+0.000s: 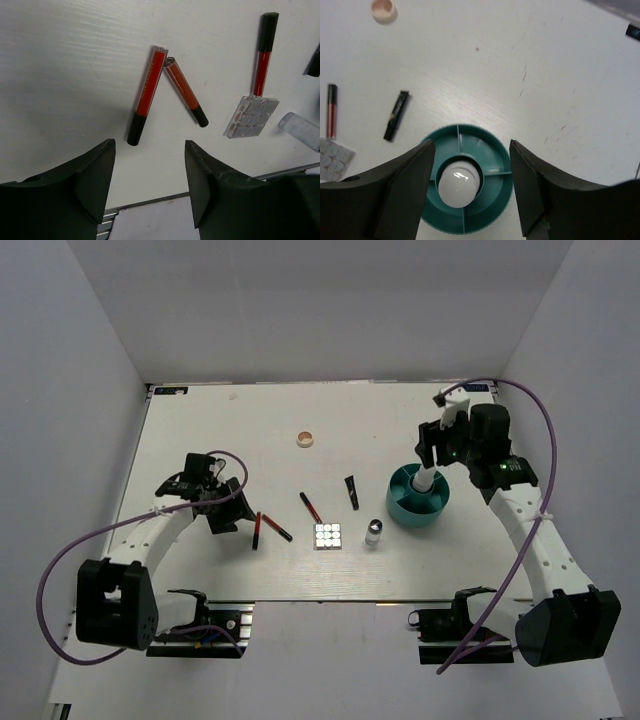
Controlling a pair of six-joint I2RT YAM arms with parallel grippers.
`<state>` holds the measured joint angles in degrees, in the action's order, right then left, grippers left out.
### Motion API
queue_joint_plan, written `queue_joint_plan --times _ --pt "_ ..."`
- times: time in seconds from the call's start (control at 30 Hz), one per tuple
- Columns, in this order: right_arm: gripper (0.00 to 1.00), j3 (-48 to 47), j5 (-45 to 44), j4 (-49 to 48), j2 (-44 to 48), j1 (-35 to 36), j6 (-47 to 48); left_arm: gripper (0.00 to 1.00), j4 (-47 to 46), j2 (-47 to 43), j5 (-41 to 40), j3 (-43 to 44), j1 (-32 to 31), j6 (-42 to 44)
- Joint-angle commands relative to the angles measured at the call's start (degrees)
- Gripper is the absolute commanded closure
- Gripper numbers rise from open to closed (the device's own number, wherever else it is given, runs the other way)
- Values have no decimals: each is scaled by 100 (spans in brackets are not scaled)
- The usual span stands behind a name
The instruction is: Organize the makeup
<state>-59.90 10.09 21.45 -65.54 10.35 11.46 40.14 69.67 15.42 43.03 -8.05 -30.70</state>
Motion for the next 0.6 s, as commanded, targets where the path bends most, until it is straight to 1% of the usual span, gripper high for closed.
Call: queue_joint_plan --times 0.0,0.03,0.07,0.13,0.17,0.27,0.57 --pt "34 -636 265 -19 191 -59 49 33 -182 387 -74 267 -143 3" --pt "38 -681 309 8 164 -59 23 35 -191 511 -100 320 -144 29" --pt "48 -716 414 25 164 -77 -73 38 -147 617 -275 451 -222 29" --pt "56 -734 520 8 155 -68 -162 40 -33 960 -512 654 -398 81" --pt "60 -742 599 -1 164 -77 -240 42 98 1048 -810 846 -451 90" --pt "60 -742 713 -27 147 -68 -355 45 405 1426 -1390 1154 -662 160" --pt "57 -1024 881 -53 6 -77 -487 53 574 2190 -1937 1480 -1207 143"
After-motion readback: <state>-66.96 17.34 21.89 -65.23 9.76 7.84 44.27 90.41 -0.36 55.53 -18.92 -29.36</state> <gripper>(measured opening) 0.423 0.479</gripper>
